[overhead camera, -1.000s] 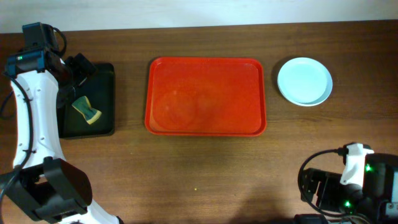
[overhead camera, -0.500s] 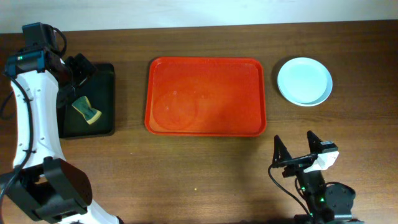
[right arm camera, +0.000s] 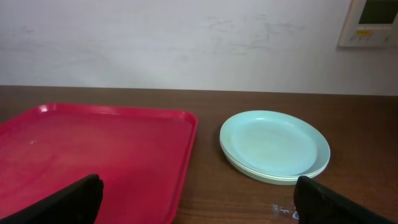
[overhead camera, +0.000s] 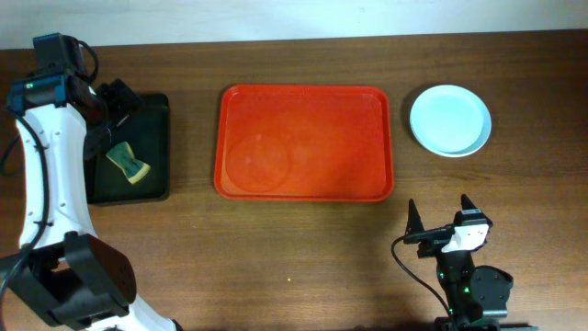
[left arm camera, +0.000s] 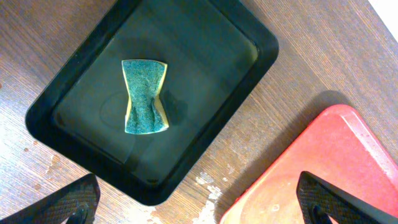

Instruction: Clean dirty plates on tray and stack at the side

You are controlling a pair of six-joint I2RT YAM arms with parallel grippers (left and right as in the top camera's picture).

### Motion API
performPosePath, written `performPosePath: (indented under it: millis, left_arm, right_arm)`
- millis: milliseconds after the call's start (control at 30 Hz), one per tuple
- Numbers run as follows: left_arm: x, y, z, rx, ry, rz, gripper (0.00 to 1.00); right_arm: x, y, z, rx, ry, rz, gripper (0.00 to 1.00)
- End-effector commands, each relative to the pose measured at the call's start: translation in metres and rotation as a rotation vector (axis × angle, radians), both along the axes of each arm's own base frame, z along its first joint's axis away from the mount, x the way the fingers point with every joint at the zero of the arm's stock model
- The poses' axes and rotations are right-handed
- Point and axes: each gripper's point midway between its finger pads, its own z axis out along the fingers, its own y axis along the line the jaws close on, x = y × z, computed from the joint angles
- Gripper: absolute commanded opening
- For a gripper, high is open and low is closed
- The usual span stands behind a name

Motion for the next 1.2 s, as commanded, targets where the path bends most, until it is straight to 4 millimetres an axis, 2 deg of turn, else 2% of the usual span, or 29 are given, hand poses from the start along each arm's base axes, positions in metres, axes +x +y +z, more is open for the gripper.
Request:
performPosePath:
  millis: [0, 400, 467, 500, 567, 600, 633, 667, 700, 767, 833, 900, 967, 1033, 1100, 1167]
  left_arm:
    - [0.001, 0.000, -0.001, -0.002, 0.003, -0.005, 0.99]
    - [0.001, 0.001, -0.002, 0.001, 0.006, -0.004, 0.99]
    - [-0.002, 0.004, 0.007, 0.025, -0.010, 0.005, 0.99]
    - [-0.006, 0.007, 0.020, 0.051, -0.038, 0.013, 0.99]
    - [-0.031, 0.002, 0.053, 0.083, -0.095, 0.019, 0.99]
    - [-0.047, -0.006, 0.060, 0.098, -0.132, 0.003, 0.99]
    - [-0.059, -0.017, 0.059, 0.115, -0.191, -0.030, 0.99]
    - [-0.072, -0.038, 0.053, 0.164, -0.305, -0.130, 0.99]
    - [-0.079, -0.053, 0.056, 0.208, -0.393, -0.208, 0.99]
    - [-0.111, -0.095, 0.060, 0.355, -0.677, -0.442, 0.99]
    - [-0.144, -0.109, 0.063, 0.444, -0.876, -0.507, 0.99]
    - [-0.169, -0.108, 0.066, 0.486, -0.959, -0.507, 0.99]
    - [-0.177, -0.112, 0.065, 0.474, -0.974, -0.524, 0.99]
    - [-0.176, -0.112, 0.058, 0.484, -0.969, -0.536, 0.99]
    - [-0.179, -0.119, 0.045, 0.568, -1.011, -0.622, 0.99]
    - [-0.179, -0.122, 0.029, 0.591, -1.097, -0.619, 0.99]
  right_arm:
    - [0.000, -0.001, -0.003, -0.004, 0.002, -0.011, 0.99]
    - [0.000, -0.001, -0.003, -0.004, 0.002, -0.011, 0.99]
    - [0.000, -0.001, -0.003, -0.004, 0.002, -0.011, 0.99]
    - [0.000, -0.001, -0.003, -0.004, 0.002, -0.011, 0.99]
    - [0.000, -0.001, -0.003, -0.004, 0.002, -0.011, 0.99]
    - [0.000, -0.001, -0.003, -0.004, 0.002, -0.010, 0.99]
    - [0.000, -0.001, -0.003, -0.004, 0.002, -0.011, 0.99]
    - [0.000, -0.001, -0.003, -0.004, 0.002, -0.011, 0.99]
    - [0.000, -0.001, -0.003, -0.004, 0.002, -0.011, 0.99]
    - [0.000, -0.001, -0.003, -0.004, 0.002, -0.010, 0.99]
    - [0.000, -0.001, -0.003, -0.004, 0.002, -0.011, 0.99]
    - [0.000, -0.001, -0.003, -0.004, 0.002, -0.011, 0.99]
    - [0.000, -0.001, -0.003, -0.004, 0.002, -0.011, 0.99]
    - [0.000, -0.001, -0.003, -0.004, 0.002, -0.010, 0.99]
    - [0.000, -0.001, -0.003, -0.004, 0.002, -0.011, 0.99]
    - [0.000, -0.001, -0.003, -0.004, 0.002, -0.011, 0.99]
